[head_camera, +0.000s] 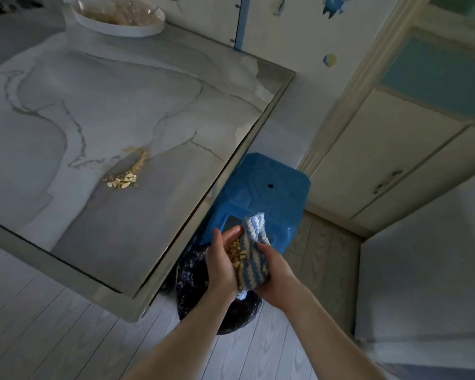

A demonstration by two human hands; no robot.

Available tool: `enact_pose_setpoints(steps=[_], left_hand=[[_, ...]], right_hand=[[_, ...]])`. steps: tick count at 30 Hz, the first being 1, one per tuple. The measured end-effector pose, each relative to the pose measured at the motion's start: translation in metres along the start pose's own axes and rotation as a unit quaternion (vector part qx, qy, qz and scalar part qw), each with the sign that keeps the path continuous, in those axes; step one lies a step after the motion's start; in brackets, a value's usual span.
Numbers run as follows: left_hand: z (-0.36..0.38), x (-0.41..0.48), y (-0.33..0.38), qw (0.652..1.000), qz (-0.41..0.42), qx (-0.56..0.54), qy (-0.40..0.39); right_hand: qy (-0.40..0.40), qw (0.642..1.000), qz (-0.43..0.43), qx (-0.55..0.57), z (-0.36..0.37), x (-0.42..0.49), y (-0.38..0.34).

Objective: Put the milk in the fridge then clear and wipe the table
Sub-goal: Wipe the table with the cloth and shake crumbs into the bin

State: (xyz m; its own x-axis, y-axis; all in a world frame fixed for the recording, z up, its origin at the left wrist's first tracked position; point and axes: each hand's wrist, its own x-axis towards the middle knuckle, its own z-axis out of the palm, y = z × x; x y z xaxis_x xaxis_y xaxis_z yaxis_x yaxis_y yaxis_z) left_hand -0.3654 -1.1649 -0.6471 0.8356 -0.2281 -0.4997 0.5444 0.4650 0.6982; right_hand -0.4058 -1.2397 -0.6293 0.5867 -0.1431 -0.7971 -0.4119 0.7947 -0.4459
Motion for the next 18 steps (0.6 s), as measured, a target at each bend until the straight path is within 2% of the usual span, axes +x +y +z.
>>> enact_pose_setpoints(steps=[7, 9, 12, 14, 16, 18], left_hand=[[-0.043, 0.05, -0.071, 1.0, 0.002, 0.022, -0.021], [-0.058, 0.066, -0.091, 0.997, 0.016, 0.068, -0.044], [-0.085, 0.096, -0.125, 0.99, 0.022, 0.121, -0.067], [-0.096, 0.114, -0.14, 0.988, -0.018, 0.115, -0.101], [-0.107, 0.131, -0.15, 0.982, -0.052, 0.128, -0.126], [-0.116, 0.148, -0.163, 0.975, -0.047, 0.162, -0.145]], right_hand=[[0.005, 0.999, -0.034, -0.011, -0.056, 0.091, 0.042], [0.001, 0.998, -0.057, -0.026, -0.072, 0.113, 0.05], [0.009, 0.992, -0.098, -0.074, -0.095, 0.147, 0.062], [0.026, 0.983, -0.122, -0.137, -0.106, 0.168, 0.068], [0.057, 0.954, -0.17, -0.238, -0.114, 0.184, 0.072], [0.086, 0.889, -0.247, -0.376, -0.125, 0.205, 0.08]])
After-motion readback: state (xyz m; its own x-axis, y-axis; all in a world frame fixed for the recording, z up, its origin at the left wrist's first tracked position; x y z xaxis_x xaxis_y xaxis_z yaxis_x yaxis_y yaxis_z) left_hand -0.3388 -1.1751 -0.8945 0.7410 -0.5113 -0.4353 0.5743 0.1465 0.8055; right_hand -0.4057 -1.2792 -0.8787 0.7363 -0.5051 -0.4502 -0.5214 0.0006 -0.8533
